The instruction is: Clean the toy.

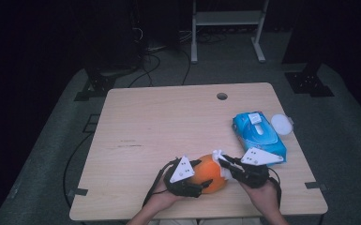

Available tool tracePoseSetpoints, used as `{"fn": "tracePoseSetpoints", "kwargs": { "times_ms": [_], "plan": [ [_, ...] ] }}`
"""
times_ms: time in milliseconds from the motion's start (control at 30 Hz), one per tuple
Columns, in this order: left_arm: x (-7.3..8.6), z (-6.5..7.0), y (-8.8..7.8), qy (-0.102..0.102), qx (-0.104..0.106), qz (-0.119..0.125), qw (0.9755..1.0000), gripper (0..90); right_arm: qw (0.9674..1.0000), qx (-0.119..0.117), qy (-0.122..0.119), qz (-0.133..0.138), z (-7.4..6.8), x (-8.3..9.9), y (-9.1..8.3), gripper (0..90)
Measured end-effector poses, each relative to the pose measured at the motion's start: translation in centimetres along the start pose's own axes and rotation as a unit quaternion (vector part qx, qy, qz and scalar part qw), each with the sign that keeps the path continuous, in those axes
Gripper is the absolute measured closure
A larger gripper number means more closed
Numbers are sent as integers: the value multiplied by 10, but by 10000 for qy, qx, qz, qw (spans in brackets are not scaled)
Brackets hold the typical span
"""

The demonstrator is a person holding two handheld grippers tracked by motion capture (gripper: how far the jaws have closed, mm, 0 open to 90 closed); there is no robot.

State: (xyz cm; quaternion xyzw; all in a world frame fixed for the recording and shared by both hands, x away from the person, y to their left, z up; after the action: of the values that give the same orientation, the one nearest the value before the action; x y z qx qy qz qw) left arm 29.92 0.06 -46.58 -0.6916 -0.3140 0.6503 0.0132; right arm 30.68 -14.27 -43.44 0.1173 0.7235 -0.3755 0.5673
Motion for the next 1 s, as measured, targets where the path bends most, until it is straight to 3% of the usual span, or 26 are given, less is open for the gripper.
{"fn": "tracePoseSetpoints", "kwargs": {
  "times_ms": [33, 100, 167, 233, 300, 367, 567, 633, 767, 833, 900, 1000],
  "plan": [
    [0, 0, 0, -10, 2, 6, 10000, 284, 9997, -142, -173, 45, -8, -2, 0, 796],
    [0, 0, -1, -9, 9, 9, 10000, 284, 9993, -2, -382, -20, -9, -2, 1, 796],
    [0, 0, -1, -15, 12, 22, 10000, 286, 9998, 99, -148, -50, 3, 1, 0, 796],
    [0, 0, -1, -2, 15, 30, 10000, 289, 9991, 372, 53, -171, 22, 8, -2, 797],
    [0, 0, -1, 1, 30, 32, 10000, 290, 9989, 321, 327, -140, 30, 10, -4, 797],
    [0, -1, 0, -37, 30, 33, 10000, 289, 9991, 290, 257, -149, 26, 9, -4, 797],
    [1, 0, 0, -38, 15, 22, 10000, 284, 9999, -129, 25, 19, -3, 1, 0, 796],
    [0, 0, 0, -27, 11, 26, 10000, 287, 9999, -7, -109, -31, -2, 2, 0, 796],
    [0, 1, 0, -25, -10, 37, 10000, 290, 9993, 284, 186, -146, 20, 9, -3, 796],
    [-1, 0, 2, -31, -14, 44, 10000, 290, 9989, 234, 367, -146, 26, 11, -3, 797],
    [-1, 0, 2, -55, -27, 40, 10000, 288, 9994, 176, 275, -114, 19, 9, -3, 796],
    [-1, -1, 2, -91, -26, 57, 9999, 287, 9999, -131, 90, 26, -1, 0, -3, 797]
  ]
}}
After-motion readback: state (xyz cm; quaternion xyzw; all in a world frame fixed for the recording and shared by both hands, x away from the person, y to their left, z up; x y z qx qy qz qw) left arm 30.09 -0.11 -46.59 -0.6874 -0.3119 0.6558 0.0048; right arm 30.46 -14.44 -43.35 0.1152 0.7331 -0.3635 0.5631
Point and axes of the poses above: each handheld gripper's, and its own axes: y roughly forward along the jaws, x roughly out of its underside, z roughly to its right, the point moved 7 cm from there along y, roughly forward along the jaws, and after that the axes turned 5 degrees about y, right-handed, at the moved point
